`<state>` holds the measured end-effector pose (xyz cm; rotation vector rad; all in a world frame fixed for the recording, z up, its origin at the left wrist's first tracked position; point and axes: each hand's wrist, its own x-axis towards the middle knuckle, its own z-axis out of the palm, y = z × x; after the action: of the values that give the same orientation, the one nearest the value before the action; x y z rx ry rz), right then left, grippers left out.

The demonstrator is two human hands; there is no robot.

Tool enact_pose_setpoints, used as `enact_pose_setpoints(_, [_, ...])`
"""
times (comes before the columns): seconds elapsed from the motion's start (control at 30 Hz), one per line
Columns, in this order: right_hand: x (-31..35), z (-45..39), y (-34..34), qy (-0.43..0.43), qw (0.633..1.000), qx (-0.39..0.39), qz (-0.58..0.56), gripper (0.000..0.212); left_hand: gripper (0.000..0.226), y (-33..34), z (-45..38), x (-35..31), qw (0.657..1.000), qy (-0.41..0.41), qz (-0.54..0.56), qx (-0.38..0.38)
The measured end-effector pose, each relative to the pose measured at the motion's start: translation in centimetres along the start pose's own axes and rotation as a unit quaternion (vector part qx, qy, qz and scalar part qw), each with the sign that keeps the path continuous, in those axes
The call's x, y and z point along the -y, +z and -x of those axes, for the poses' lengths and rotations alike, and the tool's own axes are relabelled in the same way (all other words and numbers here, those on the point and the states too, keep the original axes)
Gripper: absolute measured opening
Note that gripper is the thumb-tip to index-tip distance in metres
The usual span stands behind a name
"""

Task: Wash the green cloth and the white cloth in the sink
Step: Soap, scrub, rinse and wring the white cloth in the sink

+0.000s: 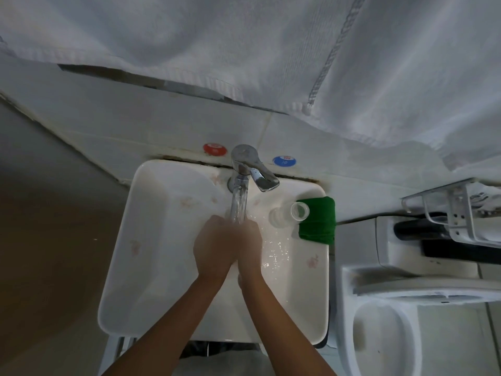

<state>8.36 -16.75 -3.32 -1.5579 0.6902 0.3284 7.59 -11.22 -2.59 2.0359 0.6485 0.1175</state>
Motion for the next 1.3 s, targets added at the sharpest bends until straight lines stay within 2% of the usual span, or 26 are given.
enact_pose_setpoints(0.1, [-0.1, -0.1, -1.1, 0.06, 0.996, 0.034, -0.052, 0.042, 0.023, -0.3, 0.1, -0.2, 0.998, 0.036, -0.048, 0.013])
enact_pose_setpoints(0.2, [0.1, -0.4, -1.5, 0.065, 0.995, 0.058, -0.054, 0.066, 0.044, -0.5, 0.4, 0.1, 0.997, 0.055, -0.048, 0.04])
enact_pose_setpoints(0.23, [0.2, -0.5, -1.6, 0.049, 0.996, 0.058, -0.053, 0.061, 0.053, -0.6, 0.6, 0.2, 0.996, 0.057, -0.034, 0.055])
enact_pose_setpoints(0.33, [1.1, -0.9, -2.3, 0.03, 0.995, 0.003, -0.095, 0.024, 0.072, -1.5, 1.0, 0.5, 0.992, 0.023, 0.05, 0.112])
enact_pose_setpoints(0.47, [1.1, -1.4, -2.9, 0.045, 0.988, -0.034, -0.144, 0.026, 0.083, -2.2, 1.0, 1.0, 0.987, -0.048, 0.098, 0.114])
enact_pose_setpoints(0.53, [1.0, -1.3, -2.7, 0.058, 0.986, -0.035, -0.155, 0.03, 0.073, -2.1, 1.1, 0.8, 0.978, -0.091, 0.134, 0.129])
enact_pose_setpoints(0.6, [0.8, -1.4, -2.6, 0.065, 0.985, -0.044, -0.152, 0.034, 0.049, -1.8, 1.4, 0.5, 0.972, -0.11, 0.161, 0.13])
enact_pose_setpoints(0.7, [0.4, -1.4, -2.1, 0.068, 0.987, -0.047, -0.134, 0.03, 0.033, -1.4, 1.7, 0.3, 0.976, -0.124, 0.165, 0.076])
enact_pose_setpoints(0.83, [0.2, -1.0, -1.8, 0.023, 0.997, -0.01, -0.074, 0.018, 0.035, -1.9, 1.4, 0.4, 0.984, -0.113, 0.133, 0.037])
enact_pose_setpoints(0.93, [0.5, -1.0, -1.9, 0.008, 0.995, 0.086, -0.054, 0.039, 0.037, -2.3, 0.9, 0.4, 0.982, -0.105, 0.143, 0.06])
enact_pose_setpoints(1.0, [0.5, -0.7, -1.3, -0.007, 0.991, 0.127, -0.038, 0.028, 0.042, -1.9, 0.6, 0.0, 0.989, -0.09, 0.099, 0.064])
enact_pose_setpoints(1.07, [0.1, -0.3, -0.7, -0.041, 0.994, 0.101, 0.008, 0.031, 0.053, -1.2, 0.7, -0.4, 0.996, -0.069, 0.022, 0.059])
enact_pose_setpoints(1.17, [-0.3, 0.2, -0.2, -0.055, 0.997, 0.04, 0.04, 0.022, 0.034, -0.6, 1.2, -0.7, 0.993, -0.099, -0.033, 0.052])
enact_pose_setpoints(1.3, [0.2, 0.3, -0.2, 0.012, 0.999, -0.004, -0.052, 0.027, 0.029, -0.5, 1.0, -1.0, 0.992, -0.091, -0.085, 0.038])
